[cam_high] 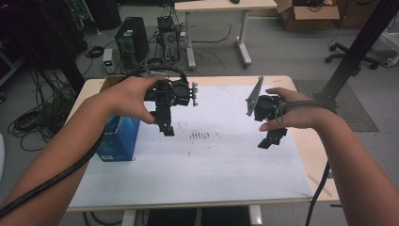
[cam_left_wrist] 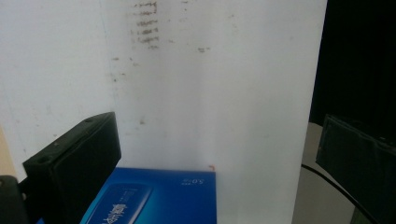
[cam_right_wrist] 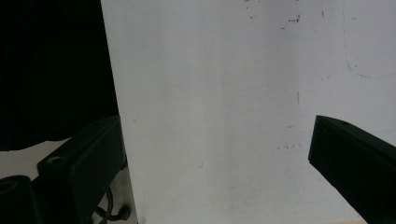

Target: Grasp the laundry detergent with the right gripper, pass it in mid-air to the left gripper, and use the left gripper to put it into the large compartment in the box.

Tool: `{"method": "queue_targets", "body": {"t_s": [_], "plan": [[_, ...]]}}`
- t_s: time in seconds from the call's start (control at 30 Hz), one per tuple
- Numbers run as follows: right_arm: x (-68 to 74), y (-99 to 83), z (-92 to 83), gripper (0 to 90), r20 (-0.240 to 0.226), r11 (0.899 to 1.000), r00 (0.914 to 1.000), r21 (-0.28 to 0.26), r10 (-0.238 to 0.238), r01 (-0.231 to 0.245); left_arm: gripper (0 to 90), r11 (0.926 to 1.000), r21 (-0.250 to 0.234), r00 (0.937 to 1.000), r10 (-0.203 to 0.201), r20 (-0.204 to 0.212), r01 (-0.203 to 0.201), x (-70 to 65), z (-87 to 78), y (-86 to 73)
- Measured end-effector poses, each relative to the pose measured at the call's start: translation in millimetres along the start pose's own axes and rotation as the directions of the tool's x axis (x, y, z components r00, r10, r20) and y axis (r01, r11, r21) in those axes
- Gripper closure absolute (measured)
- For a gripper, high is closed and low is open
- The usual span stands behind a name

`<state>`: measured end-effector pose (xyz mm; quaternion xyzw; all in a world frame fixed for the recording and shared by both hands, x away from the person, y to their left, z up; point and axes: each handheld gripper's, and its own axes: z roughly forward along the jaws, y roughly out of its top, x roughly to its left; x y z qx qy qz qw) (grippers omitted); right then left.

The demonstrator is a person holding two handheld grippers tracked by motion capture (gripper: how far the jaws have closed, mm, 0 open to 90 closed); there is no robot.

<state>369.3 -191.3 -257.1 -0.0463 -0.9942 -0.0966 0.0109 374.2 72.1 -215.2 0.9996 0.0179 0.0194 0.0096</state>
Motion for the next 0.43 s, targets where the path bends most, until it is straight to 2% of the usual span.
{"method": "queue_targets", "body": {"t_s": [0.3,0.43], "plan": [[0.6,2.3,-1.3,3.5,0.004,1.0,1.0,0.003,0.0,0.0,0.2,1.0,-0.001,1.0,0.001,0.002,-0.001,0.9,0.2,0.0],[1.8,2.6,-1.2,3.6,0.011,1.0,0.9999,-0.012,0.004,-0.004,0.2,0.9996,-0.027,0.9998,-0.008,0.017,0.009,-0.6,3.5,-1.0]]}}
